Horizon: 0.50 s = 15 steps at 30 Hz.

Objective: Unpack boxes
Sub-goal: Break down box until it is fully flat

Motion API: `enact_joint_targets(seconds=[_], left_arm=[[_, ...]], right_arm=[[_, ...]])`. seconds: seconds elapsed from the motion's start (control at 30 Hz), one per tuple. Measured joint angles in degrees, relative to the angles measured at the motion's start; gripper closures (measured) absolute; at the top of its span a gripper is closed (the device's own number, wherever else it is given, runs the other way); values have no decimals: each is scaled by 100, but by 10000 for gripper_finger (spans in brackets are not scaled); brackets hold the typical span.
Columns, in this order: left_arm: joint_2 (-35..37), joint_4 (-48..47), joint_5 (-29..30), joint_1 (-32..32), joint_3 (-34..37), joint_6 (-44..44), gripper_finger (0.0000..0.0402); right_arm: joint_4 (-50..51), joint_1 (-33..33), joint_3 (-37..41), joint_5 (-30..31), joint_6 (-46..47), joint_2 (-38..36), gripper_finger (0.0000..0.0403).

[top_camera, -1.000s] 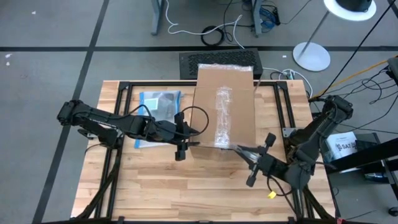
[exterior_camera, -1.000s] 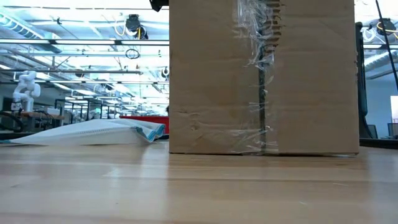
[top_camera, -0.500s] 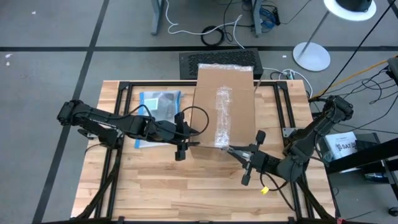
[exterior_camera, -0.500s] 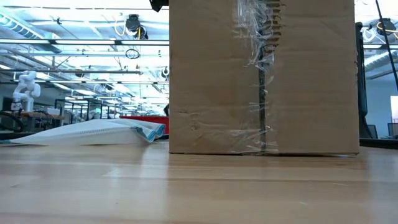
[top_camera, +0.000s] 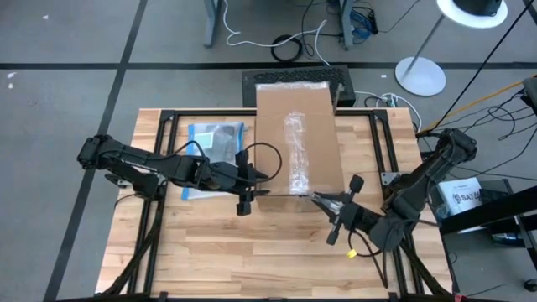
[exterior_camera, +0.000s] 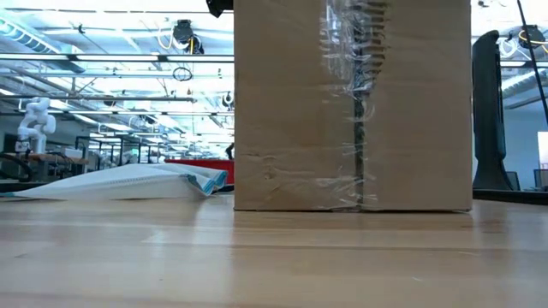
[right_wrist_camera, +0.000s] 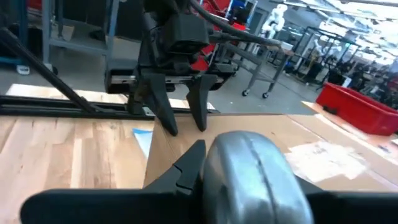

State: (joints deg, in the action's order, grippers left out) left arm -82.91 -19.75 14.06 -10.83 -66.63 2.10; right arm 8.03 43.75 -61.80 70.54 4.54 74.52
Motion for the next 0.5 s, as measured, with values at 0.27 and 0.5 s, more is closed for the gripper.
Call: enact_joint_targets(seconds=[0.27, 0.5], left_arm=[[0, -28, -9, -4, 0, -5, 201], [0, -30, -52, 4, 0, -5, 201]], right_arm=[[96, 296, 7, 290, 1, -170, 336], [91, 290, 11, 21, 274, -210, 336]])
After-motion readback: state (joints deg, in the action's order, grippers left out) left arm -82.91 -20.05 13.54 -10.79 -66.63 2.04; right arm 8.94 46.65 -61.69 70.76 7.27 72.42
